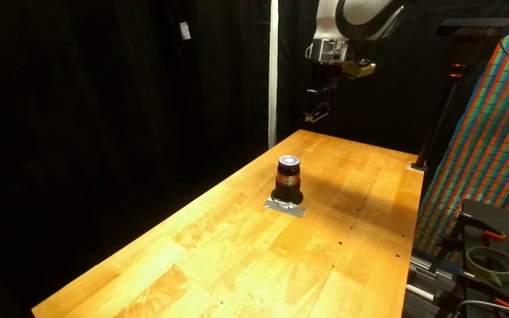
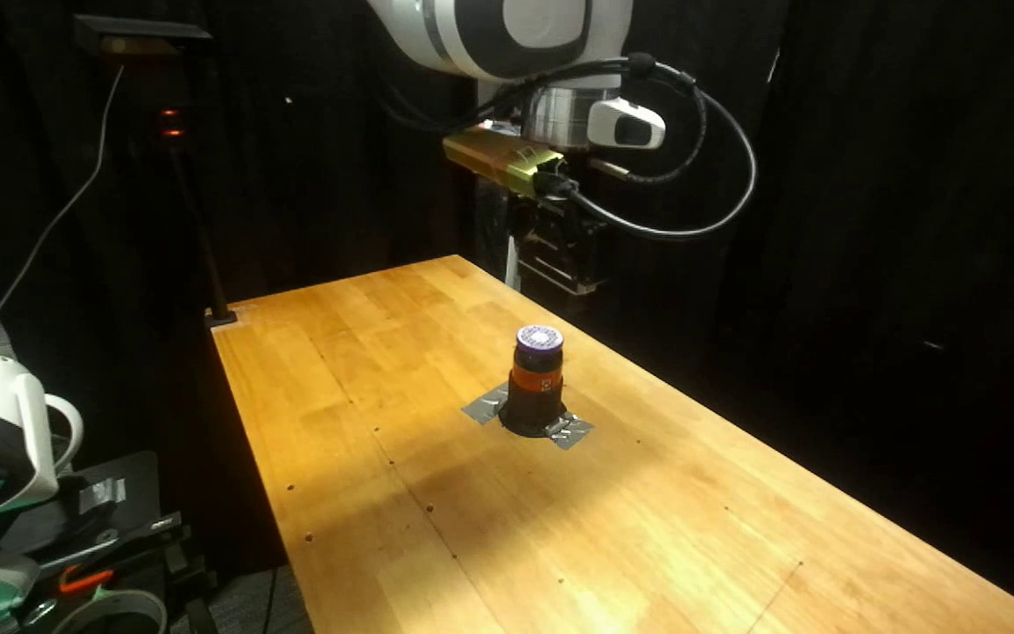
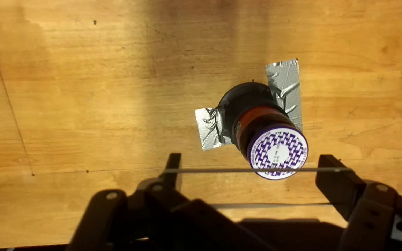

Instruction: Put the rubber band around the jar.

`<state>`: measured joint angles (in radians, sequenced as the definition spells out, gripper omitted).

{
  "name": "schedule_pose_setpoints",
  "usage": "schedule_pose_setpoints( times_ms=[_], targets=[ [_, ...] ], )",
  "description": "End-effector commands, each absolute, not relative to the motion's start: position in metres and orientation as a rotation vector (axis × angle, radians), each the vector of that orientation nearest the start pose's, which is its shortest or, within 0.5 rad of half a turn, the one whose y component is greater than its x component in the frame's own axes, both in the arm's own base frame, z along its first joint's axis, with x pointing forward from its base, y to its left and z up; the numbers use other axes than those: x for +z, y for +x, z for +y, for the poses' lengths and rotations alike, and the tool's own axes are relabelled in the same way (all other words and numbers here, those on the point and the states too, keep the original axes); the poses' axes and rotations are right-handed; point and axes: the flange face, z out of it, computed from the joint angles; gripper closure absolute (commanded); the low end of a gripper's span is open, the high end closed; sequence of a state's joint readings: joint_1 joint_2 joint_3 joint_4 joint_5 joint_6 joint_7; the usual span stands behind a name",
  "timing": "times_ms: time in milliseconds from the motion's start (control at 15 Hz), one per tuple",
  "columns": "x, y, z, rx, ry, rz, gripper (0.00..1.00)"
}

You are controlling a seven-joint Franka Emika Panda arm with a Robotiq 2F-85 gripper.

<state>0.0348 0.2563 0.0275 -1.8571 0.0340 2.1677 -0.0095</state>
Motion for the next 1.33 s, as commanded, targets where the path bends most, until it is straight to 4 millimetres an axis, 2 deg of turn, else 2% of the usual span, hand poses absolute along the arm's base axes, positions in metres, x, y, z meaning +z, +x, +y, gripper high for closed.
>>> schedule_pose_setpoints(
  times_ms=[0, 267, 533, 1267],
  targets=[
    [0.365, 0.677, 0.048, -0.004, -3.11, -0.064, 0.0],
    [0.333, 0.709, 0.061, 0.112, -3.079, -0.123, 0.0],
    [0.309, 0.729, 0.075, 0.206, -3.052, -0.181, 0.0],
    [0.27, 0.747, 0.096, 0.33, -2.99, -0.275, 0.0]
  ],
)
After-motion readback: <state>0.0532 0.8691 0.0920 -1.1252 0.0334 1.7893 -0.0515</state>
